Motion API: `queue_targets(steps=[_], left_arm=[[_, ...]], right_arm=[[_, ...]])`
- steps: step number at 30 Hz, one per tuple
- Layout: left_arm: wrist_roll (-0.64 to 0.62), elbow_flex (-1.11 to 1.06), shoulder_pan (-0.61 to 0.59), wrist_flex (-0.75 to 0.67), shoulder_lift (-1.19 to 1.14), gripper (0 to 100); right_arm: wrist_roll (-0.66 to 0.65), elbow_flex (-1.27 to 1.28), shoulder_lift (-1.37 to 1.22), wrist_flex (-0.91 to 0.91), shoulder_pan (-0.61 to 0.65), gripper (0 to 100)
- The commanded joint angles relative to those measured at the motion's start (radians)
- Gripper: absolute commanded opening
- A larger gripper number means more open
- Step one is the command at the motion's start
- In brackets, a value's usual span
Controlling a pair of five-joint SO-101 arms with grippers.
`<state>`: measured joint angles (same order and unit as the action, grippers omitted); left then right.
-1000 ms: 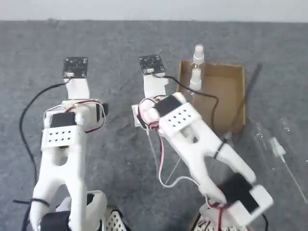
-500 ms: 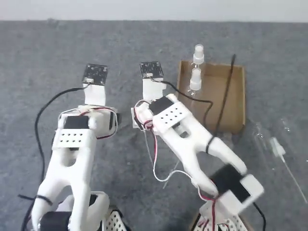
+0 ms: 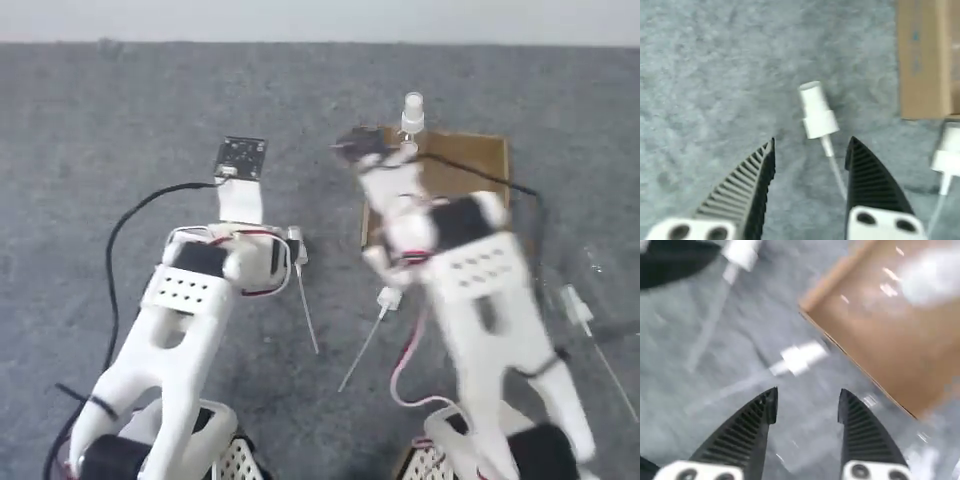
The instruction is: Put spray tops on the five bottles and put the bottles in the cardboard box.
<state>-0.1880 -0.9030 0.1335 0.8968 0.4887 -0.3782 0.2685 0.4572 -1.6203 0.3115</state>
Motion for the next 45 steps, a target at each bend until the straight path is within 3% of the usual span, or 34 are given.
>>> queue_targets(steps=[1, 7, 15, 21, 35, 45], left_arm=[[-0.061, 0.068, 0.054, -0.055, 0.000, 21], [-0.075, 0.288, 0.048, -0.031, -0.319, 21], [-0.121, 0.526, 0.049, -0.003, -0.700, 20], [-0.121, 0.559, 0.057, -0.006, -0.769, 20], [-0.058, 0.575, 0.046, 0.021, -0.761, 5], [0.031, 0.421, 0.049, 0.084, -0.413, 4]], right_arm=[[-0.196, -0.049, 0.091, -0.031, -0.271, 13.8], [-0.430, -0.021, 0.042, 0.142, -0.674, 13.9], [-0.531, -0.032, -0.302, 0.444, -0.912, 14.3], [-0.545, -0.149, -0.486, 0.473, -0.964, 25.5], [-0.545, -0.278, -0.739, 0.547, -1.046, 26.0], [-0.545, -0.273, -0.750, 0.539, -1.053, 25.9]])
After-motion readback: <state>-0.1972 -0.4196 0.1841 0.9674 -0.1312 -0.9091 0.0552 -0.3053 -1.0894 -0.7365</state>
